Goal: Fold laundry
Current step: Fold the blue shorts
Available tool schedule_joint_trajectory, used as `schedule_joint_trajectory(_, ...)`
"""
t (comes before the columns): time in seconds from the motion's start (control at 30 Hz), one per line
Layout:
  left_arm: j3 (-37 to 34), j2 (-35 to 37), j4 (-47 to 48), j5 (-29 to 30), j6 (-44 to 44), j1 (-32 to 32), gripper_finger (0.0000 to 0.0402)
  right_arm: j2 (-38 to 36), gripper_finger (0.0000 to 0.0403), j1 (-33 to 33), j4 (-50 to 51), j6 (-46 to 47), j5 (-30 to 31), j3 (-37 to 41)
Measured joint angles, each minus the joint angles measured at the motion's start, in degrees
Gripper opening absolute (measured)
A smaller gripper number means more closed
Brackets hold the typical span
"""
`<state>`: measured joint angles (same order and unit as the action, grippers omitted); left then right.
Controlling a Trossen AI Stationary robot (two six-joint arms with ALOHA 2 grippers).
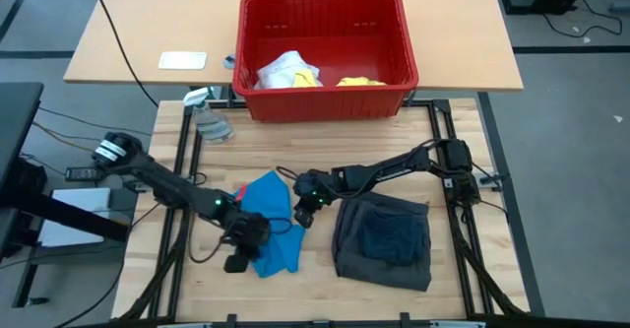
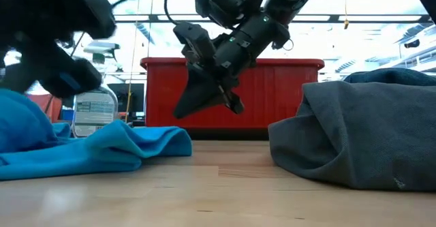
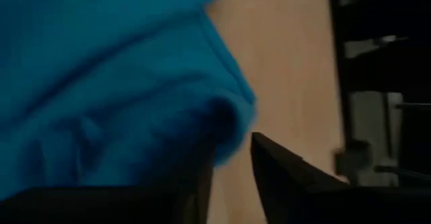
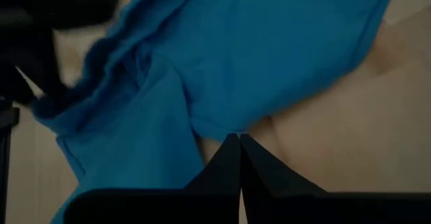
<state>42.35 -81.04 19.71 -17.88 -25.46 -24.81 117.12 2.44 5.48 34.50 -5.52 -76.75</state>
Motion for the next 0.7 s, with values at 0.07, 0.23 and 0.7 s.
schedule_joint_trajectory(0.07,0.0,2.76,1.78,-0.09,-2.54,-1.94,0.0064,0.0,0.0007,0.08,0.52,-0.04,0.13,0.0)
schedule_joint_trajectory(0.23,0.09,9.73,6.46,-0.73,-12.42,-9.88,0.0009,0.0,0.0009,0.13,0.54,-1.19,-1.85,0.0)
schedule_joint_trajectory(0.7,0.0,11.35,8.04,26.69,-29.44,-18.01,0.0009,0.0,0.0006,-1.04,-6.98,-6.61,-2.62,-0.02)
